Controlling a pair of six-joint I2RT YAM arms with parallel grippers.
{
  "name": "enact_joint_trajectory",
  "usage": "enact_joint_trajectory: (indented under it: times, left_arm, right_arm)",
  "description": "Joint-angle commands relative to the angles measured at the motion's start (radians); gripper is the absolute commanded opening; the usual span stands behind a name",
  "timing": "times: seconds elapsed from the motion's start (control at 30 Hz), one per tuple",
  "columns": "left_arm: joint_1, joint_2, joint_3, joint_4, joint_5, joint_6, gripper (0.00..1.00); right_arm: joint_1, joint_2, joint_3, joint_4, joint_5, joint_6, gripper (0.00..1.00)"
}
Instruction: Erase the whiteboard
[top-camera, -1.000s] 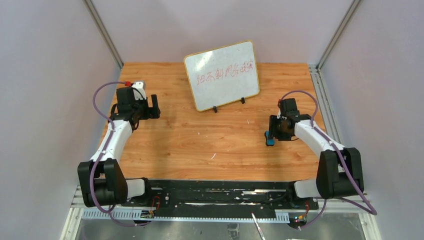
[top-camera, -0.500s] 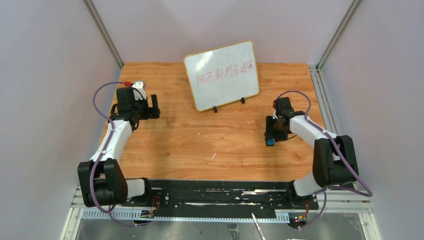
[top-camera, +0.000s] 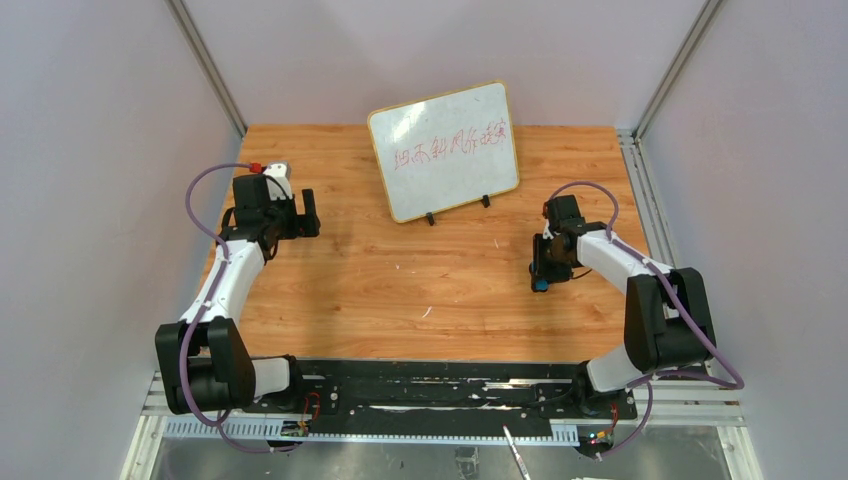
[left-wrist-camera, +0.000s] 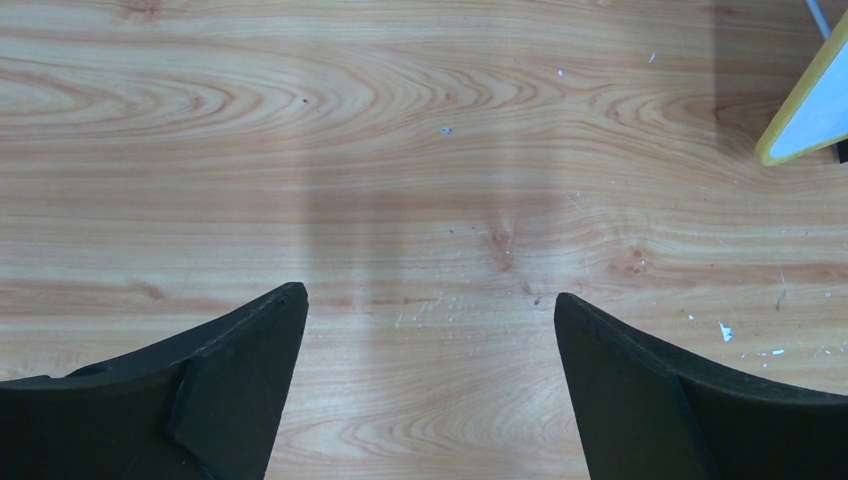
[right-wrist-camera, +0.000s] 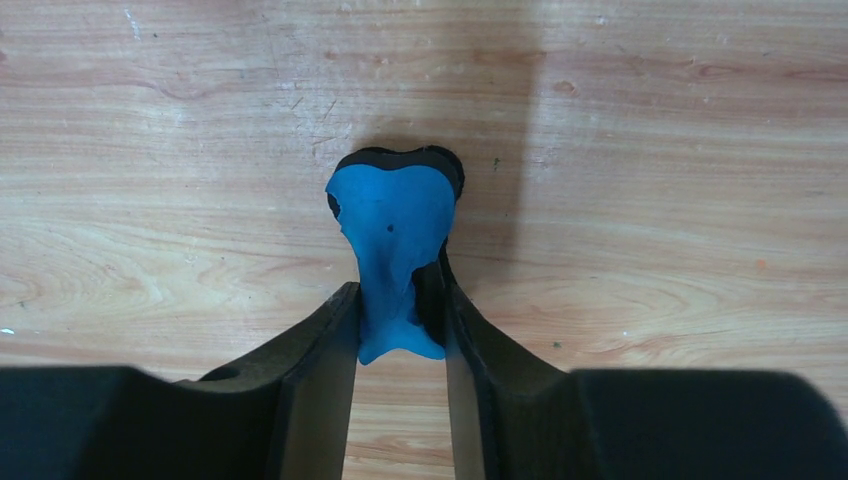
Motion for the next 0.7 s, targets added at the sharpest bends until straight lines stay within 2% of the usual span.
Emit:
enact_joint_trajectory:
  times: [0.0,0.3,0.53,0.67]
  left_arm:
    - [0.000,-0.013,0.019,0.006,-0.001,0.004,0.98]
    - [0.000,-0.014,0.016,0.007,0.000,0.001,0.98]
    - [0.000,-0.020,0.014,0.006,0.002,-0.001,0.98]
    - [0.000,-0.023,0.013,0.005,-0.002,0.001,0.98]
  right_arm:
    - [0.030,0.002,0.014,-0.008,0.003,-0.006,0.32]
    - [0.039,0.023,0.015,-0.016,0.009,-0.005,0.23]
    - [0.046,0.020,0.012,-0.011,0.031,0.000,0.32]
    - [0.047,0.035,0.019,-0.012,0.027,-0.001,0.34]
